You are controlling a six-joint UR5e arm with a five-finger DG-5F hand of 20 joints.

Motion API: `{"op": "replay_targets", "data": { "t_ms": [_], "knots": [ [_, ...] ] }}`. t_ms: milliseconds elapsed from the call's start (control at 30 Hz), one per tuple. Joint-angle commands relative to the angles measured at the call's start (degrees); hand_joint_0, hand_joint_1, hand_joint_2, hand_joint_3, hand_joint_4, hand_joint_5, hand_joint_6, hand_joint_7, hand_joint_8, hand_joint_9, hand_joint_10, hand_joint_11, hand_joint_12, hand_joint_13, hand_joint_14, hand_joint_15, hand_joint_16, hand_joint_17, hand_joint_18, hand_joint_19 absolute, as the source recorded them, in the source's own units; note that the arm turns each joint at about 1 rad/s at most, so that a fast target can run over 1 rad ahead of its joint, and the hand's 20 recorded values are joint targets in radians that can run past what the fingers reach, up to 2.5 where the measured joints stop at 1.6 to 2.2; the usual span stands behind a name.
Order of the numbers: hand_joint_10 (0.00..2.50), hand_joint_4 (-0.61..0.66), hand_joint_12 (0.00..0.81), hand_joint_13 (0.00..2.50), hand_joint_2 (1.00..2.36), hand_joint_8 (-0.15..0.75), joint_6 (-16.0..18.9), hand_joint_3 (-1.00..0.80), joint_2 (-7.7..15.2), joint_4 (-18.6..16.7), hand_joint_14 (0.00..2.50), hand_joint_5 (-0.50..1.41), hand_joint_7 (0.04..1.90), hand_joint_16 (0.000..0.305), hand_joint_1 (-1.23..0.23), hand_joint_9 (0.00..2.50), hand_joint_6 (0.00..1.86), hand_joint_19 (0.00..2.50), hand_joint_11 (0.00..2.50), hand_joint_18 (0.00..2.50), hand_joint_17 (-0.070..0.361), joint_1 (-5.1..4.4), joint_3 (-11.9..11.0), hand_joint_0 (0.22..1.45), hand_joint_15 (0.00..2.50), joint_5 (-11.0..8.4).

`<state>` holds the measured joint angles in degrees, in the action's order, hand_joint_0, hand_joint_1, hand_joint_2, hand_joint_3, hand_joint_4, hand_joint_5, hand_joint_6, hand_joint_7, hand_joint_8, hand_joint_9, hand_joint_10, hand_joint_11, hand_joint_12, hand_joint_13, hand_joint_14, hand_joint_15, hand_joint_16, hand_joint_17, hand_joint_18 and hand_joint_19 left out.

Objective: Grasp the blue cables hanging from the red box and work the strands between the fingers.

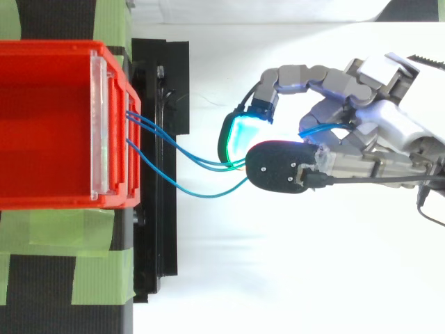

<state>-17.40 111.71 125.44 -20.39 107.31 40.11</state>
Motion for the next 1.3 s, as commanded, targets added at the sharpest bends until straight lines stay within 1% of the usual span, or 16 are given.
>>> {"op": "replay_targets", "data": {
  "t_ms": [0, 133, 267, 300, 333, 367, 433, 700, 800, 933, 1033, 1067, 1100, 1133, 1200, 1267],
  "knots": [
    [2.50, 0.16, 0.684, 1.96, 1.00, 0.532, 0.00, 0.25, -0.01, 0.16, 2.50, 0.37, 1.32, 0.243, -0.55, 1.78, 0.35, 0.60, 2.50, 2.50, 0.182, 0.00, 0.01, 0.94, 1.71, 0.06],
    [2.50, 0.19, 0.684, 1.96, 1.01, 0.532, 0.18, 0.34, -0.01, 0.51, 2.50, 0.26, 1.24, 0.243, -0.67, 1.78, 0.58, 0.60, 2.50, 2.50, 0.182, 0.00, 0.01, 0.96, 1.71, 0.06],
    [2.50, 0.21, 0.684, 1.96, 1.01, 0.532, 0.35, 0.08, -0.01, 0.77, 2.50, 0.22, 1.16, 0.243, -0.69, 1.78, 0.72, 0.60, 2.50, 2.50, 0.182, 0.00, 0.01, 0.83, 1.71, 0.06],
    [2.50, 0.22, 0.684, 1.96, 1.01, 0.532, 0.35, 0.00, -0.01, 0.86, 2.50, 0.24, 1.18, 0.243, -0.66, 1.78, 0.67, 0.60, 2.50, 2.50, 0.182, 0.00, 0.01, 0.80, 1.71, 0.06],
    [2.50, 0.23, 0.684, 1.96, 1.02, 0.532, 0.35, -0.04, -0.01, 1.04, 2.50, 0.32, 1.27, 0.243, -0.65, 1.78, 0.46, 0.60, 2.50, 2.50, 0.182, 0.00, 0.01, 0.81, 1.71, 0.15],
    [2.50, 0.24, 0.684, 1.96, 1.01, 0.532, 0.35, -0.04, -0.01, 1.13, 2.50, 0.36, 1.30, 0.243, -0.64, 1.78, 0.37, 0.60, 2.50, 2.50, 0.182, 0.00, 0.01, 0.83, 1.71, 0.15],
    [2.50, 0.29, 0.684, 1.96, 1.01, 0.532, 0.18, 0.04, 0.08, 0.95, 2.50, 0.47, 1.37, 0.243, -0.57, 1.78, 0.00, 0.60, 2.50, 2.50, 0.182, 0.00, 0.01, 0.94, 1.71, 0.32],
    [2.50, 0.34, 0.684, 1.96, 1.00, 0.532, 0.26, 0.22, -0.01, 1.21, 2.50, 0.53, 1.25, 0.243, -0.59, 1.78, 0.02, 0.60, 2.50, 2.50, 0.182, 0.00, 0.01, 0.93, 1.71, 0.32],
    [2.50, 0.33, 0.684, 1.96, 1.00, 0.532, 0.26, 0.13, -0.01, 1.21, 2.50, 0.51, 1.28, 0.243, -0.66, 1.78, 0.01, 0.60, 2.50, 2.50, 0.182, 0.00, 0.01, 0.86, 1.71, 0.32],
    [2.50, 0.20, 0.684, 1.96, 1.01, 0.532, 0.00, 0.34, -0.01, 0.95, 2.50, 0.55, 1.46, 0.243, -0.67, 1.78, 0.00, 0.60, 2.50, 2.50, 0.182, 0.00, 0.01, 1.04, 1.71, 0.41],
    [2.50, 0.22, 0.684, 1.96, 1.00, 0.532, 0.00, 0.34, -0.01, 0.95, 2.50, 0.54, 1.47, 0.243, -0.67, 1.78, 0.05, 0.60, 2.50, 2.50, 0.182, 0.00, 0.01, 0.99, 1.71, 0.41],
    [2.50, 0.23, 0.684, 1.96, 1.00, 0.532, 0.00, 0.31, -0.01, 0.95, 2.50, 0.53, 1.45, 0.243, -0.67, 1.78, 0.06, 0.60, 2.50, 2.50, 0.182, 0.00, 0.01, 0.97, 1.71, 0.41],
    [2.50, 0.27, 0.684, 1.96, 1.09, 0.532, 0.00, 0.16, -0.01, 0.95, 2.50, 0.50, 1.41, 0.243, -0.68, 1.78, 0.09, 0.60, 2.50, 2.50, 0.182, 0.00, 0.01, 0.85, 1.71, 0.41],
    [2.50, 0.29, 0.684, 1.96, 1.00, 0.532, 0.00, 0.01, -0.01, 0.95, 2.50, 0.49, 1.42, 0.243, -0.65, 1.78, 0.07, 0.60, 2.50, 2.50, 0.182, 0.00, 0.01, 0.79, 1.71, 0.41],
    [2.50, 0.27, 0.684, 1.96, 1.01, 0.532, 0.00, -0.16, -0.01, 1.04, 2.50, 0.47, 1.43, 0.243, -0.64, 1.78, 0.05, 0.60, 2.50, 2.50, 0.182, 0.00, 0.01, 0.76, 1.71, 0.41],
    [2.50, 0.28, 0.684, 1.96, 1.01, 0.532, 0.00, -0.21, -0.01, 1.13, 2.50, 0.44, 1.41, 0.243, -0.67, 1.78, 0.08, 0.60, 2.50, 2.50, 0.182, 0.00, 0.01, 0.76, 1.71, 0.41]
  ]
}}
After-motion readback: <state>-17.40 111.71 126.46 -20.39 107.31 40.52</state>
